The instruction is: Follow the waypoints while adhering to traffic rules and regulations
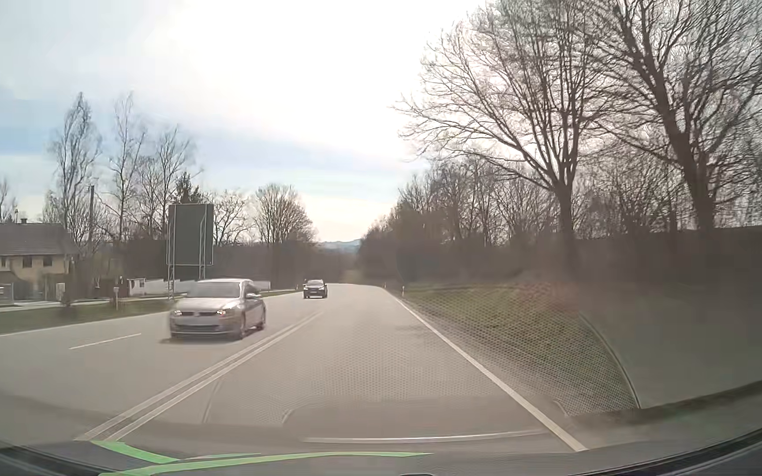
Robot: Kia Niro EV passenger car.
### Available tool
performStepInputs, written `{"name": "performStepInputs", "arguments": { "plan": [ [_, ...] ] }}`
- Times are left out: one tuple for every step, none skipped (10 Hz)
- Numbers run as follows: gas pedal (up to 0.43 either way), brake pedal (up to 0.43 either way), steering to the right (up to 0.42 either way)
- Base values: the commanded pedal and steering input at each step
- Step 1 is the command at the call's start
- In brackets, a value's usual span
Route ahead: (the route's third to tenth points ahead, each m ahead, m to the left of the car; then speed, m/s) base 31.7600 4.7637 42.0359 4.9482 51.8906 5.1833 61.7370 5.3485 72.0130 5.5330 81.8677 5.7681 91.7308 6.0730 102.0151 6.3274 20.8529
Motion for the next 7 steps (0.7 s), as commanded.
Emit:
{"name": "performStepInputs", "arguments": {
  "plan": [
    [0.000, 0.000, 0.000],
    [0.000, 0.000, 0.000],
    [0.000, 0.000, 0.000],
    [0.000, 0.000, 0.000],
    [0.000, 0.000, 0.000],
    [0.000, 0.000, 0.000],
    [0.000, 0.000, 0.000]
  ]
}}
